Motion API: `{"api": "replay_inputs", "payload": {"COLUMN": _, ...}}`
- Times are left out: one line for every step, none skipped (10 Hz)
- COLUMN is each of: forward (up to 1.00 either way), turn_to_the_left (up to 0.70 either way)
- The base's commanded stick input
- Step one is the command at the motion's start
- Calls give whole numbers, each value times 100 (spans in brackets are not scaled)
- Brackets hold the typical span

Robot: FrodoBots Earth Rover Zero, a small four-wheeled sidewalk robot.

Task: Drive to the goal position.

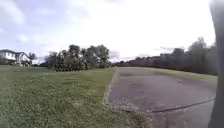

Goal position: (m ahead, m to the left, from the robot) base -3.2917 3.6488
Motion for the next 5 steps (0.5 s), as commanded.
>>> {"api": "replay_inputs", "payload": {"forward": 0, "turn_to_the_left": 0}}
{"api": "replay_inputs", "payload": {"forward": 2, "turn_to_the_left": 0}}
{"api": "replay_inputs", "payload": {"forward": 4, "turn_to_the_left": 0}}
{"api": "replay_inputs", "payload": {"forward": 1, "turn_to_the_left": 0}}
{"api": "replay_inputs", "payload": {"forward": 0, "turn_to_the_left": 0}}
